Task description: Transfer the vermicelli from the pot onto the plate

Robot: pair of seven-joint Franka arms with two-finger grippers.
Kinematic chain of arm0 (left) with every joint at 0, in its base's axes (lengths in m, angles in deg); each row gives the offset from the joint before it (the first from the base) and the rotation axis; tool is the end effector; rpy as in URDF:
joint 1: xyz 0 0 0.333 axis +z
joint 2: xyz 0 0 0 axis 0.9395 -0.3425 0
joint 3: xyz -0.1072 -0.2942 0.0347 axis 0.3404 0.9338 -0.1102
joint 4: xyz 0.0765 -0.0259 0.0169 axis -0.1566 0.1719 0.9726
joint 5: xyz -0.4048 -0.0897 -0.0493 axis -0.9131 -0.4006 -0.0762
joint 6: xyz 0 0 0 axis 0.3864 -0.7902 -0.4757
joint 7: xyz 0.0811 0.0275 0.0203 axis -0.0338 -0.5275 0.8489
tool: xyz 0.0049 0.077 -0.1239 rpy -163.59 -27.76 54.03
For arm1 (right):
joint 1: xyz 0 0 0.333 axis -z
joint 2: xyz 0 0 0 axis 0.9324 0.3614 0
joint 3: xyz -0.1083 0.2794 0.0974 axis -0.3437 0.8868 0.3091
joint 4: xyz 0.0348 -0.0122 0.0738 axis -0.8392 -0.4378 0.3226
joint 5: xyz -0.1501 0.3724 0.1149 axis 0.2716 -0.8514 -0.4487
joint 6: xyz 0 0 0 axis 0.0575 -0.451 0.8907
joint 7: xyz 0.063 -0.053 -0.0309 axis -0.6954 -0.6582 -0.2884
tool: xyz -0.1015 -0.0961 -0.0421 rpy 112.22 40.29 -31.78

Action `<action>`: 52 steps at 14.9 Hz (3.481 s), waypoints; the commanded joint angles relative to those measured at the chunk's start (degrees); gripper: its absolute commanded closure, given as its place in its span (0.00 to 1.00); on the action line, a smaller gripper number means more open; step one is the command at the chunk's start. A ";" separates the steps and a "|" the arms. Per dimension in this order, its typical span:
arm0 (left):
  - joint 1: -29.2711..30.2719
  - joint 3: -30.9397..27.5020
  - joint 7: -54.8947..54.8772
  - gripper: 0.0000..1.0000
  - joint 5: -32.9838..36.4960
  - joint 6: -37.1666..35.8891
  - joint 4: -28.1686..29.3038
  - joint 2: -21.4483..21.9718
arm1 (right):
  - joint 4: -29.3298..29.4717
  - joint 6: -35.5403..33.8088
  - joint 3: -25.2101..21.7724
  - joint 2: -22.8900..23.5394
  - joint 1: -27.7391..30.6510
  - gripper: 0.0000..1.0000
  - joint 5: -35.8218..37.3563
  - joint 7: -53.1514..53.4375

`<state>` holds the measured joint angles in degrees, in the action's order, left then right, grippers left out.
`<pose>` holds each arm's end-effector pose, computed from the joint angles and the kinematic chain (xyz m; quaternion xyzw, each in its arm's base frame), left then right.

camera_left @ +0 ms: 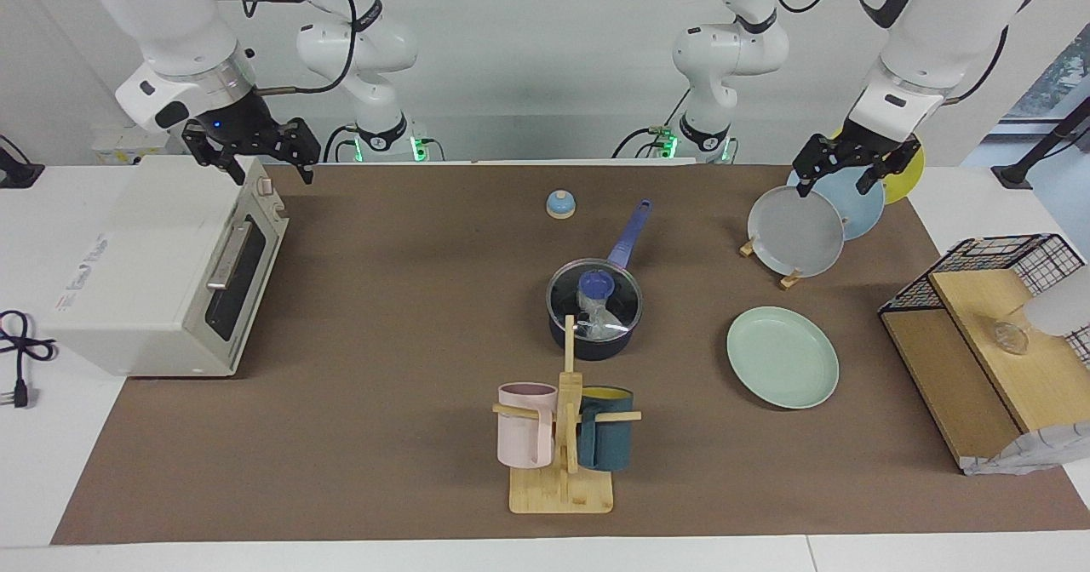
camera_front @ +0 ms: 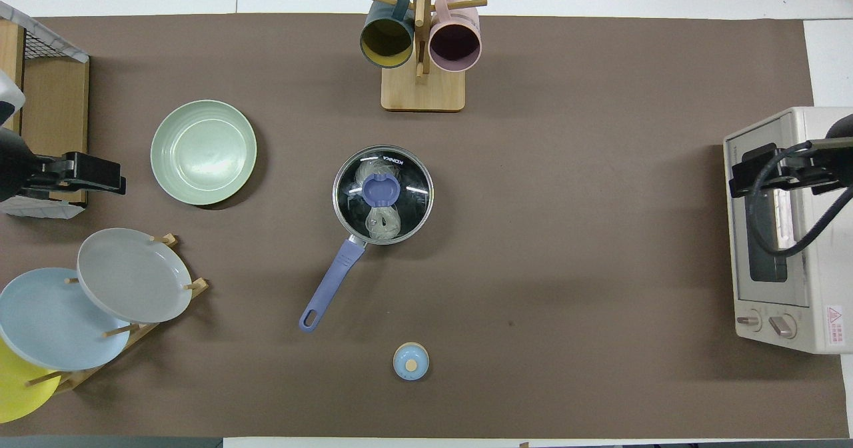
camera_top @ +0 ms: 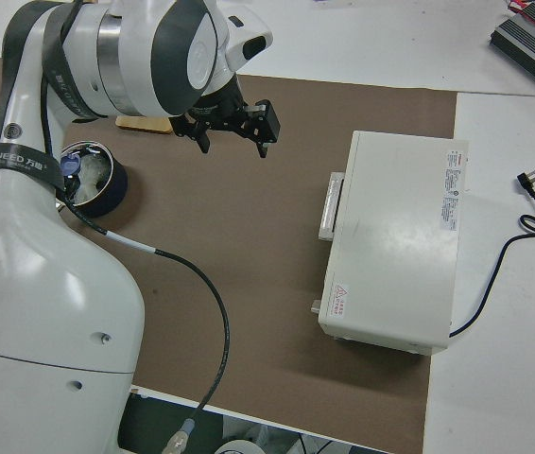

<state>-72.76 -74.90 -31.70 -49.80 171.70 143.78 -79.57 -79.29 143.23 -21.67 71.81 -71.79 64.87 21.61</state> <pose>0.5558 -0.0618 0.5730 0.9999 -0.0151 -0.0035 0.0067 0.5630 0.0092 0.5896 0.9990 0.0037 -0.0439 0.0071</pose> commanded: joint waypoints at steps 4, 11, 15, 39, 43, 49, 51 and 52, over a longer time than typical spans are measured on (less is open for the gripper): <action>-0.29 -0.13 -0.35 0.00 0.49 0.36 0.94 1.17 | -0.94 1.26 0.08 -0.26 0.16 0.00 -1.28 -1.10; -0.38 -0.13 -0.09 0.00 0.49 0.45 0.85 1.17 | 1.59 3.18 13.33 3.33 -0.01 0.00 -1.55 15.05; -0.47 -0.05 0.00 0.00 0.49 0.54 0.85 1.09 | 12.99 3.63 24.05 16.50 -2.82 0.00 2.12 29.72; -0.29 -0.13 -0.18 0.00 0.49 0.54 0.85 1.17 | 26.58 17.78 29.78 43.08 -21.20 0.00 23.85 53.59; -0.29 -0.13 -0.18 0.00 0.49 0.54 0.85 1.17 | 25.25 18.92 30.14 42.81 -20.14 0.00 23.59 52.25; -0.29 -0.13 -0.18 0.00 0.49 0.54 0.85 1.17 | 21.29 22.18 30.49 41.67 -18.82 0.18 23.42 52.25; -0.29 -0.13 -0.18 0.00 0.49 0.54 0.85 1.17 | 21.38 22.18 30.49 41.67 -18.82 0.25 22.71 52.17; -0.29 -0.13 -0.18 0.00 0.49 0.54 0.94 1.17 | 21.38 22.09 30.57 41.67 -18.82 0.29 22.71 52.25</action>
<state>-72.76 -74.73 -31.70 -49.80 171.75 143.78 -79.49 -55.05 164.03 7.87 115.30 -92.05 88.00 74.49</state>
